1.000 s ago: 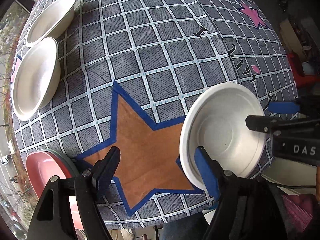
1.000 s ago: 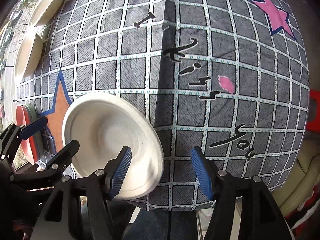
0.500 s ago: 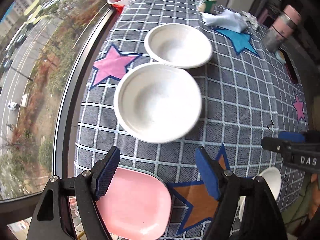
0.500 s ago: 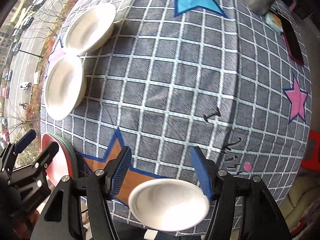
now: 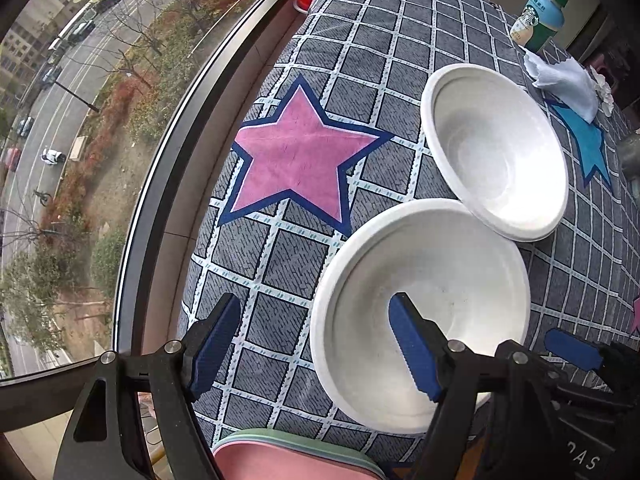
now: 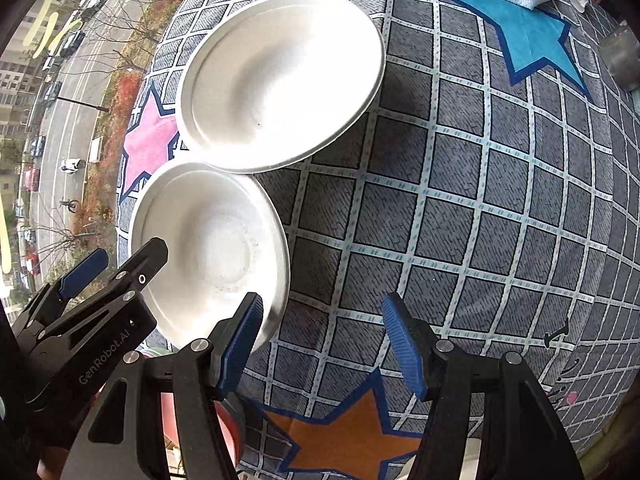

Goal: Organize plates and bowls
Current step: 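Close both grippers on another white bowl rim and lift it, then carry the white bowl onto the placed bowl and open both grippers, then move both open grippers to the next white paper bowl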

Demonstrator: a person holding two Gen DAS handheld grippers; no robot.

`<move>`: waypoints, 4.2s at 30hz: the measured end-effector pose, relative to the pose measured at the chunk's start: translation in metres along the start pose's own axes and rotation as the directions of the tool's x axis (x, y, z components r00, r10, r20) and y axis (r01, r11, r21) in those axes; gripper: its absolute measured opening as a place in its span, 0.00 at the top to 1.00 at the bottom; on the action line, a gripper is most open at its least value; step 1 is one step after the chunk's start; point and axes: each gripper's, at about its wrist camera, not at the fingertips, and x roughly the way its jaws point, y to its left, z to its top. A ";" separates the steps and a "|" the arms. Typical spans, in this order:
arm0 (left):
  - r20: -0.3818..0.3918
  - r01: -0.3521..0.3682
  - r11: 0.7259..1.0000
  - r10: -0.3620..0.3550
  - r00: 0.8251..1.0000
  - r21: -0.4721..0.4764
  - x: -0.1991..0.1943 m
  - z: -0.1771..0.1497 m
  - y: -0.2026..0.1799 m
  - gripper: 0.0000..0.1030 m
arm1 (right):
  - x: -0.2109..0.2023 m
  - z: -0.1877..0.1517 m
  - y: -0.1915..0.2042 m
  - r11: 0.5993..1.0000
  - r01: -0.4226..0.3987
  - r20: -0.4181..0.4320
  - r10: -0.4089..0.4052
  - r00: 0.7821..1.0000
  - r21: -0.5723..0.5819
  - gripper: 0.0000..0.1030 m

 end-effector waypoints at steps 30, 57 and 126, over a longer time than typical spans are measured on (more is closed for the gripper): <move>-0.106 0.122 0.955 -0.096 0.990 0.270 0.001 -0.017 -0.171 0.69 | 0.033 -0.018 -0.088 0.994 -0.025 -0.056 0.031 0.998 0.104 0.76; -0.070 0.156 0.926 -0.140 0.988 0.344 -0.079 -0.064 -0.265 0.65 | -0.010 -0.047 -0.118 0.989 -0.098 0.019 0.097 0.995 0.107 0.77; -0.070 0.165 0.936 -0.151 0.986 0.311 -0.087 -0.074 -0.208 0.23 | -0.049 -0.120 -0.149 0.965 0.039 -0.003 -0.039 0.999 0.260 0.28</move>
